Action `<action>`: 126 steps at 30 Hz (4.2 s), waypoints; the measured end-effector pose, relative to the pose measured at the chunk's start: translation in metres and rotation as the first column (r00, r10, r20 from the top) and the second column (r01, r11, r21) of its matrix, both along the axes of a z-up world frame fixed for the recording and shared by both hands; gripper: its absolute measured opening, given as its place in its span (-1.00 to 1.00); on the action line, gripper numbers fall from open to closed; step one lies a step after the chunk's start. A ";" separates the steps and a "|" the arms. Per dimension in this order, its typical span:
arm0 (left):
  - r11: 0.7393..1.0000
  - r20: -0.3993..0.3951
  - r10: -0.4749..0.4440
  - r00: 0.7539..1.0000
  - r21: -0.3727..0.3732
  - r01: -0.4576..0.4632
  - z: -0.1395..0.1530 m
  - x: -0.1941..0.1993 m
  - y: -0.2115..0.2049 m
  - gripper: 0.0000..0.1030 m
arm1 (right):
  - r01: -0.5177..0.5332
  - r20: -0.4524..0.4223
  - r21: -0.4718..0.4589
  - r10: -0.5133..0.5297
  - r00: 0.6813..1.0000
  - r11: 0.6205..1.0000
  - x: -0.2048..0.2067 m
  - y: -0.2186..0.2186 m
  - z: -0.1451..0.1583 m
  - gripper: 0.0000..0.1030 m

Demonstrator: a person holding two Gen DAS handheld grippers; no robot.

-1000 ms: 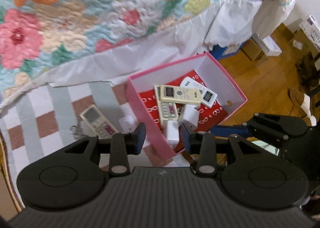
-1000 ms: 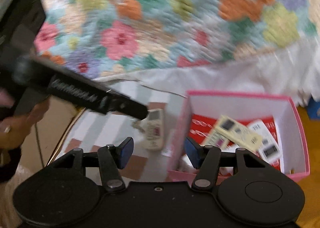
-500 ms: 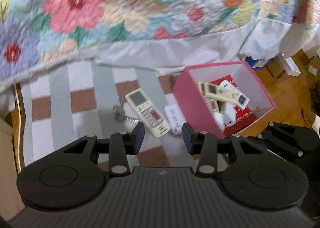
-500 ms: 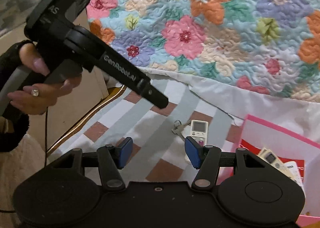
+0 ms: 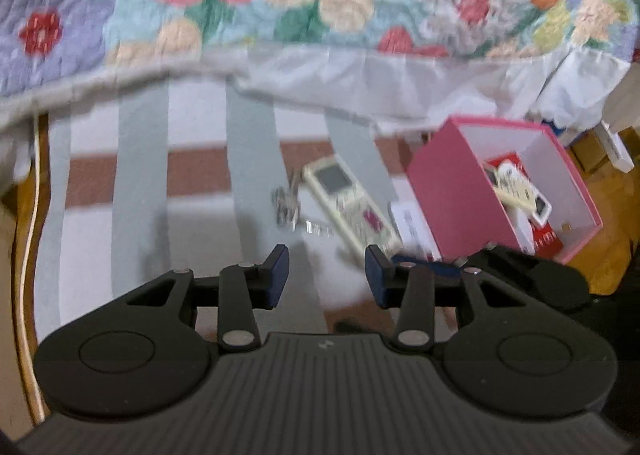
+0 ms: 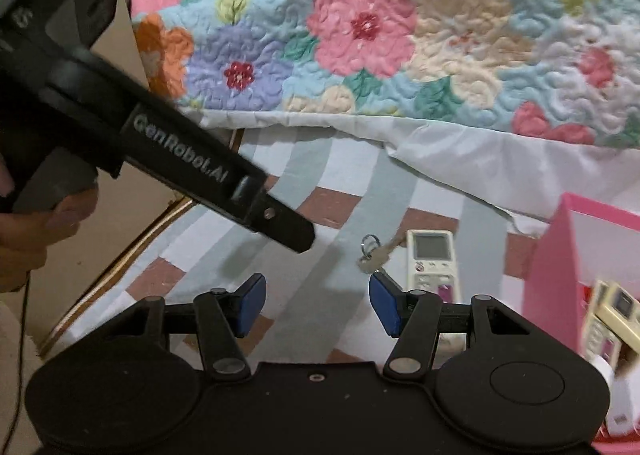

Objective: Organize rigid objects
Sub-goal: 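Move the left tool to the keys on the rug and lower, then close the left tool on the key ring, then lift the keys with the left tool and carry over the pink box, then open the left tool to drop the keys into the box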

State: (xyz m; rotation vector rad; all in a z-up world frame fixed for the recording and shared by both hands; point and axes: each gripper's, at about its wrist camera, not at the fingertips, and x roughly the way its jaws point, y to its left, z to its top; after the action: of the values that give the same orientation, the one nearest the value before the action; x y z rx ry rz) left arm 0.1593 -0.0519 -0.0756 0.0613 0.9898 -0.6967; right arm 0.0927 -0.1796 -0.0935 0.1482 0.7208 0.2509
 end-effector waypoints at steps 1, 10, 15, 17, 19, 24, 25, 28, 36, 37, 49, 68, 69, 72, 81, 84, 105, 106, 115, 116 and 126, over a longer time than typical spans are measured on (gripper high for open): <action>1.000 0.023 -0.007 1.000 0.001 0.007 -0.003 0.001 0.000 -0.05 | -0.007 0.005 -0.006 0.007 1.000 1.000 0.005 0.002 -0.006 0.22; 0.999 0.004 0.022 1.000 -0.025 -0.022 -0.052 0.032 0.002 -0.09 | 0.039 -0.015 -0.058 -0.040 0.999 0.998 0.050 0.010 -0.056 0.22; 0.995 0.038 0.078 0.996 -0.072 -0.075 -0.082 0.041 -0.005 -0.13 | 0.078 -0.061 -0.089 -0.083 0.995 0.993 0.075 0.004 -0.081 0.07; 0.993 0.024 0.097 0.995 -0.074 -0.095 -0.093 0.042 -0.011 -0.13 | 0.124 -0.061 -0.038 -0.126 0.990 0.992 0.075 -0.003 -0.087 0.02; 0.991 0.014 0.111 0.994 -0.079 -0.110 -0.101 0.044 -0.016 -0.14 | 0.118 -0.058 -0.040 -0.120 0.991 0.992 0.076 -0.002 -0.088 0.02; 0.975 -0.016 0.200 0.980 -0.091 -0.201 -0.116 0.060 -0.019 -0.27 | 0.077 -0.049 -0.094 -0.082 0.995 0.993 0.080 0.004 -0.088 -0.20; 0.969 -0.028 0.223 0.974 -0.098 -0.225 -0.119 0.064 -0.017 -0.39 | 0.067 -0.056 -0.089 -0.072 0.996 0.994 0.079 0.003 -0.086 -0.32; 0.963 -0.068 0.228 0.971 -0.132 -0.235 -0.124 0.070 -0.014 -0.66 | 0.060 -0.093 -0.044 -0.064 0.994 0.997 0.077 -0.003 -0.083 -0.78; 0.972 -0.094 0.154 0.984 -0.166 -0.168 -0.124 0.071 -0.025 -0.86 | 0.065 -0.093 -0.012 -0.066 0.993 0.998 0.070 -0.004 -0.084 -0.80; 0.970 -0.100 0.166 0.981 -0.164 -0.180 -0.124 0.073 -0.024 -0.95 | 0.065 -0.092 -0.008 -0.065 0.994 0.998 0.069 -0.005 -0.084 -0.80; 0.976 -0.052 0.083 0.995 -0.195 -0.092 -0.086 0.062 -0.005 -0.96 | 0.049 -0.051 -0.040 -0.051 0.997 0.998 0.041 0.007 -0.071 -0.54; 0.974 -0.014 -0.008 1.000 -0.226 0.005 -0.041 0.012 -0.004 -0.96 | 0.049 -0.019 0.055 -0.048 0.999 0.997 0.028 -0.013 -0.058 -0.85; 0.972 -0.021 -0.016 1.000 -0.236 0.011 -0.039 0.009 -0.004 -0.96 | 0.062 -0.024 0.083 -0.060 0.998 0.995 0.024 -0.017 -0.055 -0.86; 0.970 -0.029 -0.025 0.999 -0.242 0.018 -0.034 0.000 -0.005 -0.96 | 0.081 -0.048 0.118 -0.076 0.996 0.990 0.014 -0.022 -0.047 -0.87; 0.974 -0.035 -0.073 0.997 -0.216 0.064 -0.007 -0.035 -0.010 -0.96 | 0.095 -0.115 0.073 -0.086 0.990 0.993 -0.019 -0.020 -0.009 -0.87; 0.973 -0.082 -0.097 0.992 -0.218 0.077 0.000 -0.044 -0.010 -0.96 | 0.099 -0.146 0.026 -0.094 0.985 0.995 -0.031 -0.020 0.003 -0.86; 0.928 0.049 -0.269 0.962 -0.253 0.273 0.107 -0.081 -0.097 -0.96 | 0.181 0.058 -0.133 -0.175 0.983 0.974 -0.087 -0.073 0.109 -0.89; 0.926 0.050 -0.273 0.961 -0.256 0.277 0.108 -0.080 -0.103 -0.96 | 0.192 0.059 -0.132 -0.186 0.981 0.972 -0.087 -0.078 0.111 -0.89; 0.934 0.003 -0.281 0.960 -0.230 0.275 0.088 -0.055 -0.162 -0.96 | 0.257 -0.028 -0.106 -0.261 0.965 0.961 -0.066 -0.126 0.098 -0.89; 0.940 -0.010 -0.266 0.964 -0.225 0.257 0.080 -0.051 -0.167 -0.96 | 0.263 -0.040 -0.096 -0.267 0.963 0.960 -0.060 -0.133 0.091 -0.89; 0.984 -0.117 -0.168 0.979 -0.074 0.160 -0.007 -0.020 -0.210 -0.93 | 0.369 -0.232 0.071 -0.344 0.910 0.927 -0.015 -0.181 0.001 -0.85</action>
State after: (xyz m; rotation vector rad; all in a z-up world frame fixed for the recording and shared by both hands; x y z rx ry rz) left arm 0.1398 -0.2619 -0.0827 0.0440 1.0881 -0.8920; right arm 0.0778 -0.3606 -0.0928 0.4171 0.8808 -0.0783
